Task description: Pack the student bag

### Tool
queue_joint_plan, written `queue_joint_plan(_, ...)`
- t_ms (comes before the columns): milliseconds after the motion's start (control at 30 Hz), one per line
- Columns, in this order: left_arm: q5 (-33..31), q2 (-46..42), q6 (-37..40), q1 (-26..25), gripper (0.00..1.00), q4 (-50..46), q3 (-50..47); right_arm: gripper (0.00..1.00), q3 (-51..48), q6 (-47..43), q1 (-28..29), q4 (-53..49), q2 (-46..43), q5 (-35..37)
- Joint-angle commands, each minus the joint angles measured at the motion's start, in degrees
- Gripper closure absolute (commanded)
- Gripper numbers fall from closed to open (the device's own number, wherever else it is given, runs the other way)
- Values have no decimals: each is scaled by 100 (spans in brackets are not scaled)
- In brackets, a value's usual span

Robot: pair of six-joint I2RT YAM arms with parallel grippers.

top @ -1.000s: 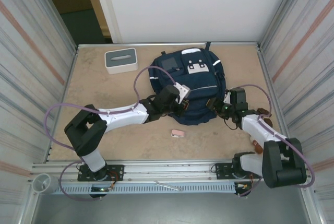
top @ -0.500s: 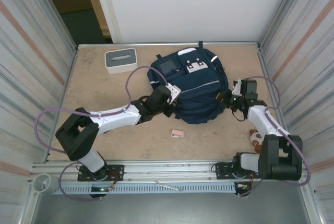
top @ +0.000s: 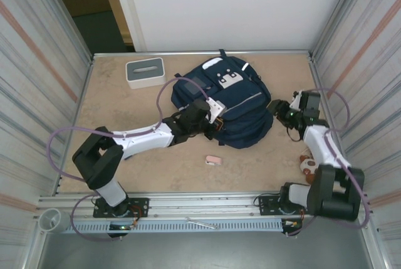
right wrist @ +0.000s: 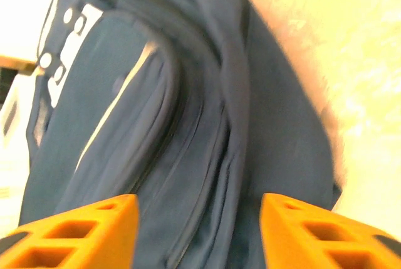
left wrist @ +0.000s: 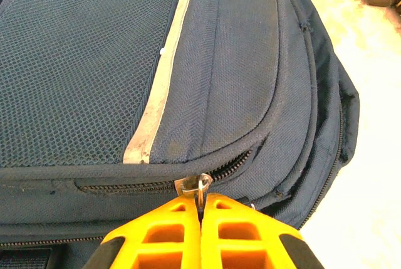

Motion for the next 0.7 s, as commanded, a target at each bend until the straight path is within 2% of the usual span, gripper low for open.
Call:
queue_joint_plan(0, 1, 57, -88, -65, 100, 104, 252, 34, -729, 279, 306, -238, -821, 245)
queue_joint_plan(133, -55, 144, -47, -98, 100, 52, 325, 24, -1284, 760, 1137, -145, -1410, 726)
queue_joint_plan(300, -171, 157, -37, -136, 100, 4, 310, 22, -1678, 1359, 2077, 605, -1106, 1709)
queue_joint_plan(367, -220, 114, -39, -160, 100, -12, 281, 21, -1762, 1500, 2280, 922, -851, 2057)
queue_joint_plan(467, -284, 33, -39, -180, 100, -13, 215, 23, -1738, 1500, 2310, 1324, -388, 2124)
queue_joint_plan(533, -332, -16, -35, -173, 100, -14, 160, 35, -1613, 1338, 2282, 1452, -34, 2081)
queue_joint_plan(667, -463, -160, 7, -163, 100, -19, 12, 72, -1547, 1050, 1922, 1504, 201, 1995)
